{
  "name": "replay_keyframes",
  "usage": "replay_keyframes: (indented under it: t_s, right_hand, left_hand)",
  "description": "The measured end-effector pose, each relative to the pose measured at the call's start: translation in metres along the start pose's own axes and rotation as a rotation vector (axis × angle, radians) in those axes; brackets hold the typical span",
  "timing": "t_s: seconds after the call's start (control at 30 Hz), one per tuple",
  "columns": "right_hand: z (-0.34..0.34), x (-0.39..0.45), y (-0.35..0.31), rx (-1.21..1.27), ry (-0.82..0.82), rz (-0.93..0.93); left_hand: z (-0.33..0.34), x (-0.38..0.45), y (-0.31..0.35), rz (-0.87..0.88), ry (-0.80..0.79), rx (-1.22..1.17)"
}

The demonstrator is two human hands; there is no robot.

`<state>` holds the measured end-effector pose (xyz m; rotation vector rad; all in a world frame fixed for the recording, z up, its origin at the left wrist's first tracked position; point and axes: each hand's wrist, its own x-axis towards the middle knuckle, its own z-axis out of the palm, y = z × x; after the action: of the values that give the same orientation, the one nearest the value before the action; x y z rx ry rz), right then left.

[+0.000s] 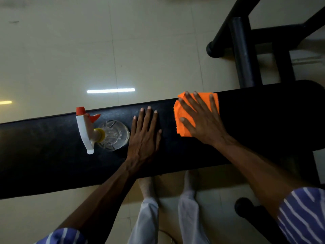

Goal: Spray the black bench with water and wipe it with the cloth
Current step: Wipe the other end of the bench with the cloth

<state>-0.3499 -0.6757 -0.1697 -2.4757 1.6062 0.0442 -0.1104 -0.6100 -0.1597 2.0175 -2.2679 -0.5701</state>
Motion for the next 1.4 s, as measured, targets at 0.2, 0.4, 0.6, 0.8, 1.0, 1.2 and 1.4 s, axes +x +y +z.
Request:
replay_keyframes:
  t_s: [0.2, 0.4, 0.6, 0.8, 1.0, 1.2, 1.4]
  right_hand:
    - [0.006, 0.039, -0.033, 0.088, 0.098, 0.43]
    - [-0.005, -0.005, 0.007, 0.021, -0.013, -0.045]
    - [0.001, 0.04, -0.022, 0.071, 0.068, 0.306]
    - [-0.005, -0.028, 0.018, -0.018, 0.021, -0.041]
    - [-0.01, 0.014, 0.048, 0.035, 0.082, 0.35]
    - [-0.02, -0.045, 0.077, 0.03, 0.007, 0.053]
    - [-0.025, -0.001, 0.135, 0.051, 0.058, 0.459]
  left_hand:
    - [0.006, -0.001, 0.001, -0.004, 0.026, 0.01]
    - [-0.001, 0.003, 0.009, -0.019, 0.007, -0.021]
    - [0.006, 0.013, 0.011, 0.054, 0.053, -0.006]
    - [0.001, 0.023, 0.029, 0.051, 0.024, -0.039]
    - [0.01, 0.051, 0.061, 0.167, 0.037, -0.083]
    - [0.008, 0.062, 0.098, 0.132, 0.039, -0.152]
    - [0.028, 0.078, 0.134, 0.18, 0.049, -0.125]
